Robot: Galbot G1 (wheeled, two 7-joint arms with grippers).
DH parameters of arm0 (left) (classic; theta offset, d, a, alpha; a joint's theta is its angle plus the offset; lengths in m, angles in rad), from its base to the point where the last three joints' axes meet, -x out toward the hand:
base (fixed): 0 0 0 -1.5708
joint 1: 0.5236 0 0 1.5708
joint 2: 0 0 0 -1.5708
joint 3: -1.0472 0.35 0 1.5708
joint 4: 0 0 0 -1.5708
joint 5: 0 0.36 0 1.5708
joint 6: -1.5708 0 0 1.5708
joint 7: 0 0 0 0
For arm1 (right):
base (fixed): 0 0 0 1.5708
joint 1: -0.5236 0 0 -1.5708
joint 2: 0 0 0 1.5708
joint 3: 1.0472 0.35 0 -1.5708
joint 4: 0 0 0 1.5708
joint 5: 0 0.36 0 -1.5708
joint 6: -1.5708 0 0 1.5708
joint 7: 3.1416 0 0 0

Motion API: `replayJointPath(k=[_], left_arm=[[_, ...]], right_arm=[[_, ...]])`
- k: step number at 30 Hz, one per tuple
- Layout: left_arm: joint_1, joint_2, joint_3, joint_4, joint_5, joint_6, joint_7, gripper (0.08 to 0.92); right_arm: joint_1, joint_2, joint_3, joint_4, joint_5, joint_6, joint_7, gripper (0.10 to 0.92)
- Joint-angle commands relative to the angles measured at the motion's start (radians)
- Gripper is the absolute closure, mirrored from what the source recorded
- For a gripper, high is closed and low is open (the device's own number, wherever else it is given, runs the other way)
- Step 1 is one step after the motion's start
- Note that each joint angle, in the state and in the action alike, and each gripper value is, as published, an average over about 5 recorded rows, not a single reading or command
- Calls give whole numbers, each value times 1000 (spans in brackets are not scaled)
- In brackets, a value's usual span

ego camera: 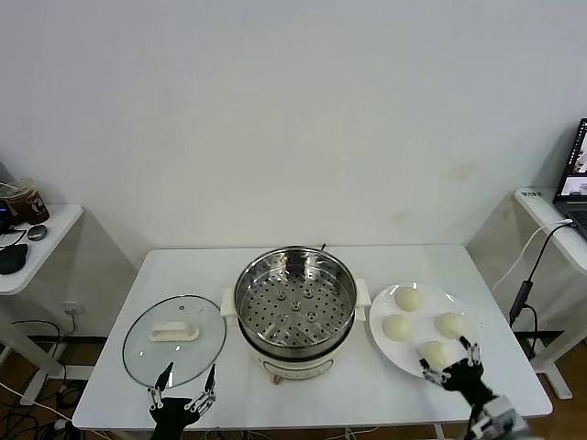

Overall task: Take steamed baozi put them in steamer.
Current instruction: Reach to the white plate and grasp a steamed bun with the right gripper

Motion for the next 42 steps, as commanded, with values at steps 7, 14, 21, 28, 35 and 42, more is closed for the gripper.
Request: replayJointPath(k=[7,14,21,28,35,42], left_arm=[[-14,-17,-11,13,87,-43,2,177],[-27,-24,-20,12,114,-44,-3,177],[-40,-23,-36,7,119,-39,-9,177],[-41,-20,-48,2,119,-39,-8,177],[-39,-19,-62,-1,117,-42,-6,177],[-40,-14,-75,-4,114,-43,-6,177]], right_arm=[[667,-389,-504,-310,-189,-30,-382,203],[1079,-313,-933,-512,-122,-3,-545,203],[1287,-213,-1161,-654,-78,8,-652,203],[1335,-129,-1258,-735,-77,-2,-637,203],[1331,-52,-1274,-796,-88,-8,-602,203],[1327,-8,-1274,-836,-98,-18,-581,203]])
